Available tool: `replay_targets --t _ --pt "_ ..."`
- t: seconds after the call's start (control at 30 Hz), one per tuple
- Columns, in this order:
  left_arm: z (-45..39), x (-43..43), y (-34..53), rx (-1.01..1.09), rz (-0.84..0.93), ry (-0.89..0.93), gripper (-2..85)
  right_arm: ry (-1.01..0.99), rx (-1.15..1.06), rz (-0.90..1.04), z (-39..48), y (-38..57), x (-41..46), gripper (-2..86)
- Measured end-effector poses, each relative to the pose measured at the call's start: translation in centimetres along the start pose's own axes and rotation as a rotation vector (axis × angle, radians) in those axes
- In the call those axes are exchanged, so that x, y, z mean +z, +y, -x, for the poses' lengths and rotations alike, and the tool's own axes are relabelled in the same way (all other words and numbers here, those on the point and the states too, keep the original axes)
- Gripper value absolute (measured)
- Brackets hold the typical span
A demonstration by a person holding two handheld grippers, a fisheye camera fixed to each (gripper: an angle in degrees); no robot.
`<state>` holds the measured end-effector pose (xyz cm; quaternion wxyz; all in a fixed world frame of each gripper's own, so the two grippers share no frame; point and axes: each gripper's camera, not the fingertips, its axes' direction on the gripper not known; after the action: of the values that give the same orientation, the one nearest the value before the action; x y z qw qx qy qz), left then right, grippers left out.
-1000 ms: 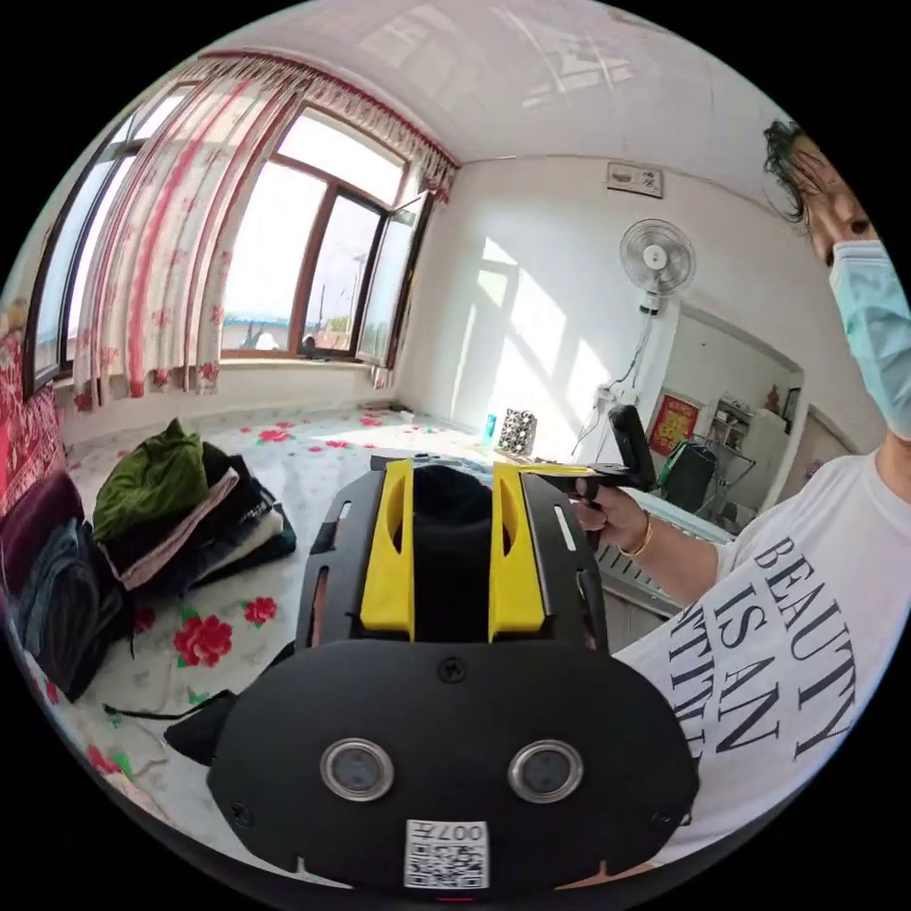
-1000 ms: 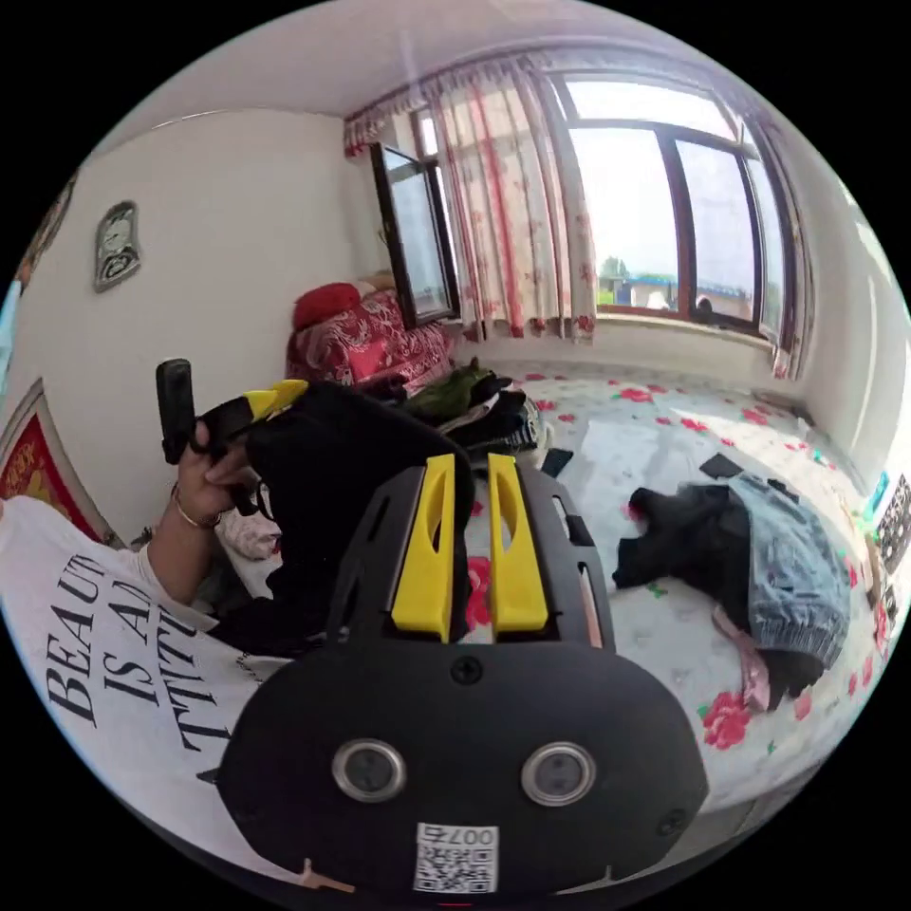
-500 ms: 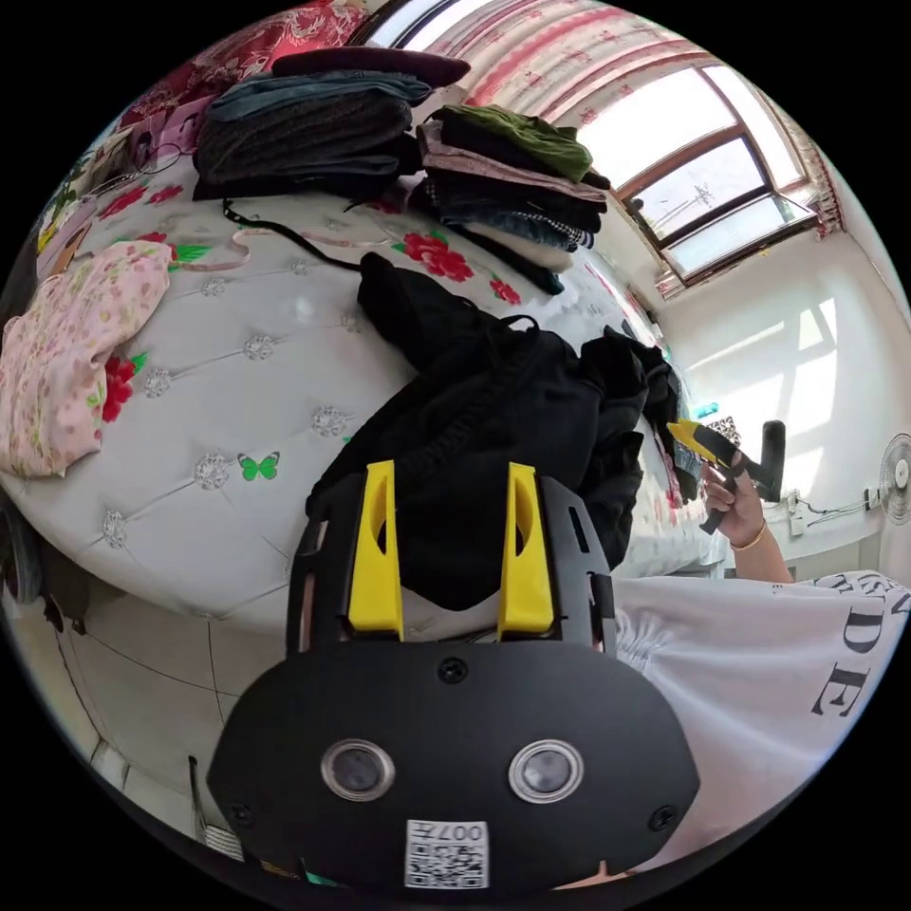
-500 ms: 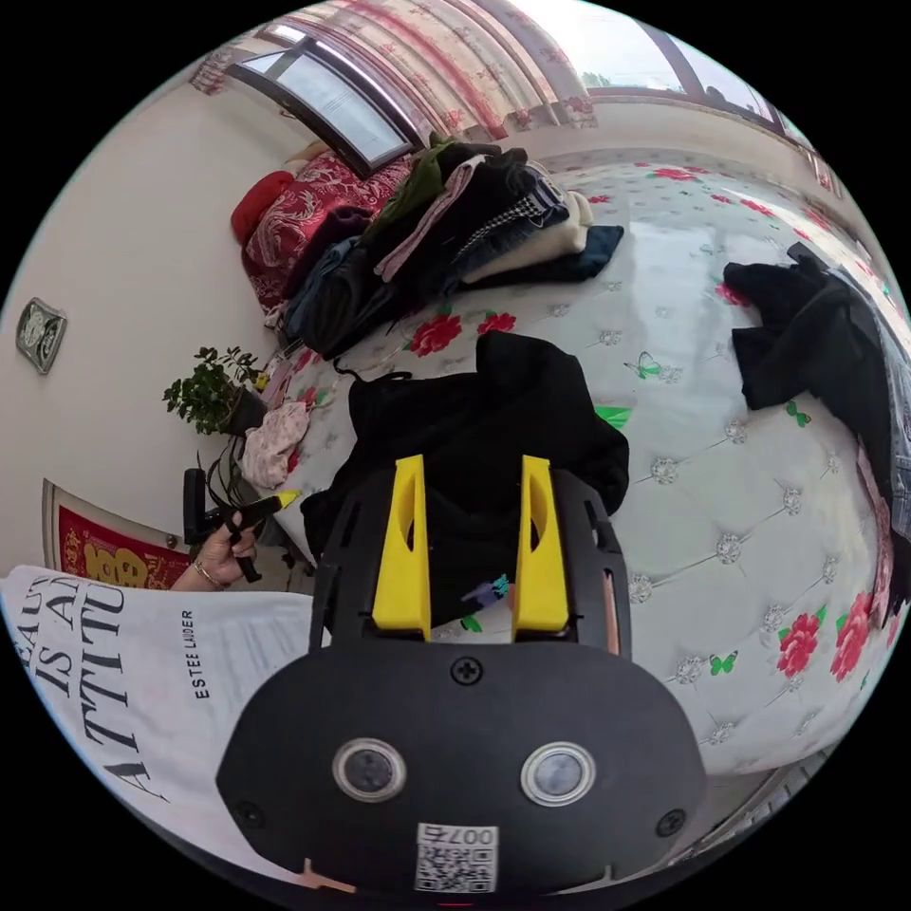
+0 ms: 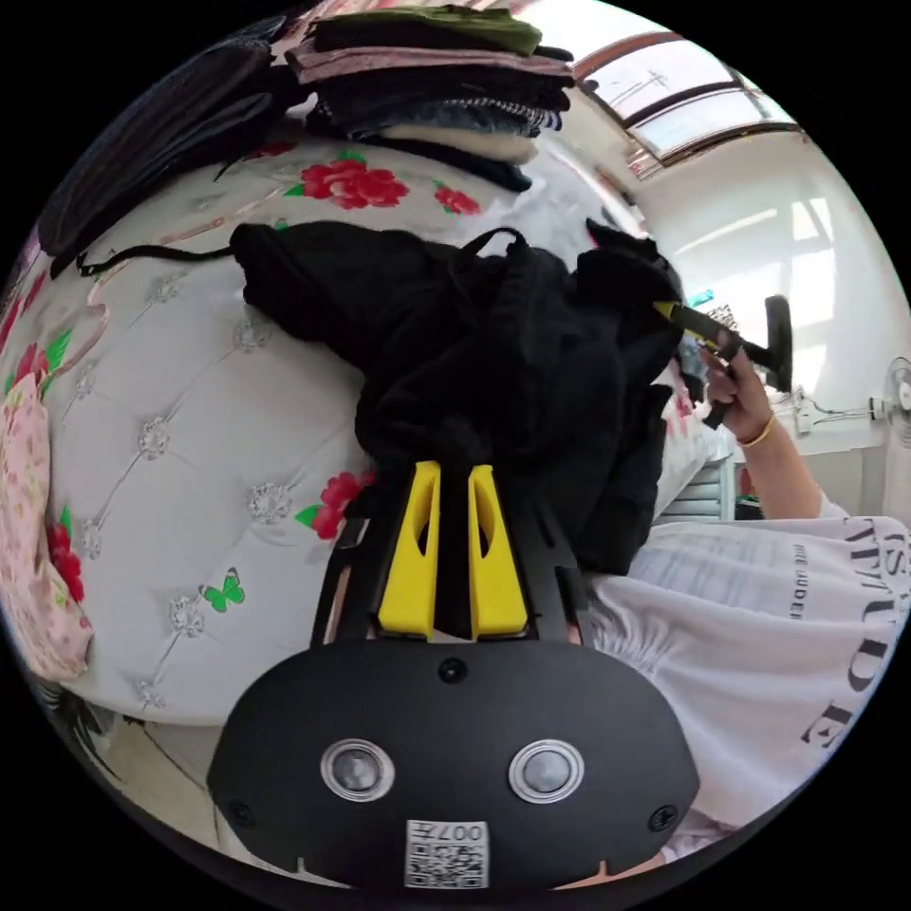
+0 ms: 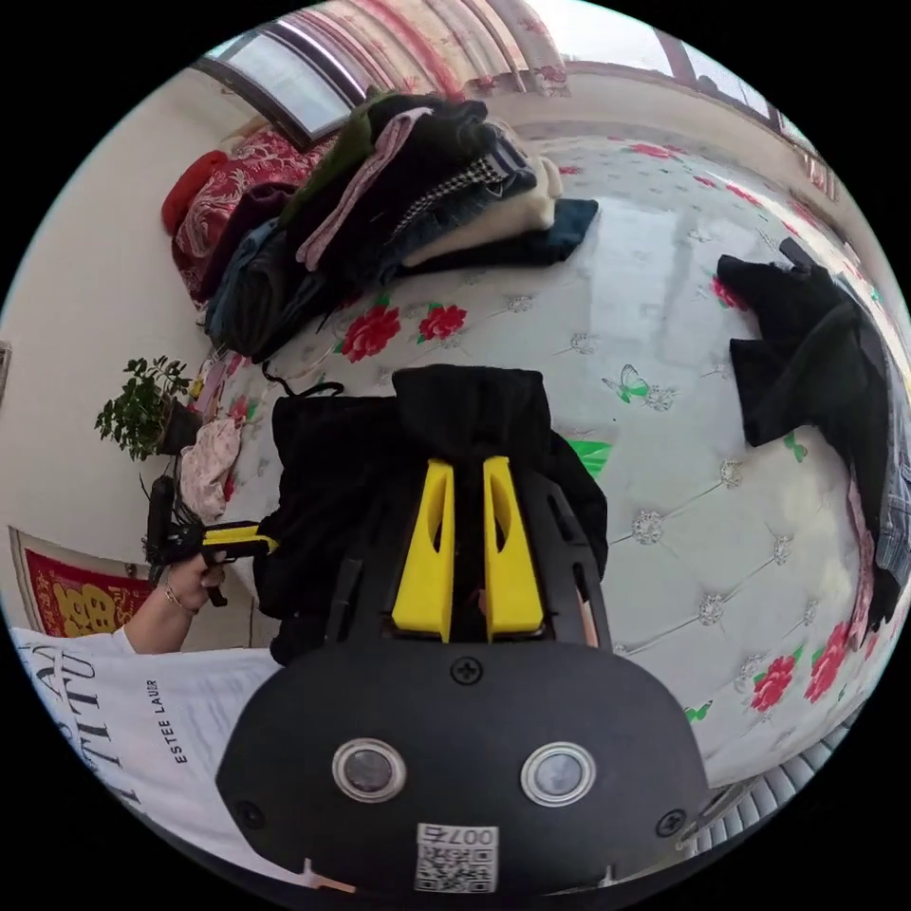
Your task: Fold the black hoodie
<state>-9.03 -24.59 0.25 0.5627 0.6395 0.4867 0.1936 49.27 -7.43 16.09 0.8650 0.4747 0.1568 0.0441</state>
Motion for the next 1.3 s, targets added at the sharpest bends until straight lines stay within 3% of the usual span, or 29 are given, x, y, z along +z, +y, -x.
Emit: replay_targets --t 0.13,0.3,0.47,0.63,0.77,1.03,1.1,1.13,1.17,1.23,1.3 --pt "-0.9 -12.4 -5.7 0.097 -0.426 0.374 4.9 -0.066 0.046 -0.239 -3.6 1.3 -10.5 6.7" --pt "-4.2 -19.5 -16.9 0.213 -0.668 0.365 5.8 0.02 0.128 -0.402 -7.4 2.3 -18.1 6.8" --pt "-4.3 -14.8 -24.3 0.096 -0.533 0.099 10.7 0.144 0.309 -0.28 -10.7 1.8 -15.7 7.6" --pt "1.8 -7.6 -20.3 -0.159 -0.415 -0.077 11.7 0.168 0.307 -0.191 -10.5 2.1 -10.6 8.7" --pt "7.2 -2.8 -16.1 -0.374 -0.297 -0.051 12.5 0.179 0.235 -0.089 -9.6 -0.3 -6.3 9.7" --pt "6.5 2.8 -21.0 -0.354 -0.152 -0.098 15.1 0.314 0.069 0.137 -8.7 -10.2 5.1 11.4" --pt "6.2 4.7 -22.5 -0.37 -0.067 -0.161 13.5 0.332 0.058 0.183 -9.1 -12.0 7.2 11.3" --pt "5.2 4.7 -22.8 -0.348 -0.071 -0.279 9.6 0.347 0.053 0.229 -9.3 -12.8 8.8 10.9" --pt "4.6 5.6 -23.1 -0.315 -0.032 -0.288 3.3 0.353 0.051 0.259 -9.5 -13.0 9.7 10.7" --pt "3.6 5.4 -22.7 -0.301 -0.032 -0.273 2.0 0.345 0.056 0.405 -9.6 -12.6 13.0 8.5" --pt "2.0 4.3 -21.5 -0.278 -0.076 -0.226 1.1 0.346 0.025 0.348 -8.2 -11.8 11.8 6.4"
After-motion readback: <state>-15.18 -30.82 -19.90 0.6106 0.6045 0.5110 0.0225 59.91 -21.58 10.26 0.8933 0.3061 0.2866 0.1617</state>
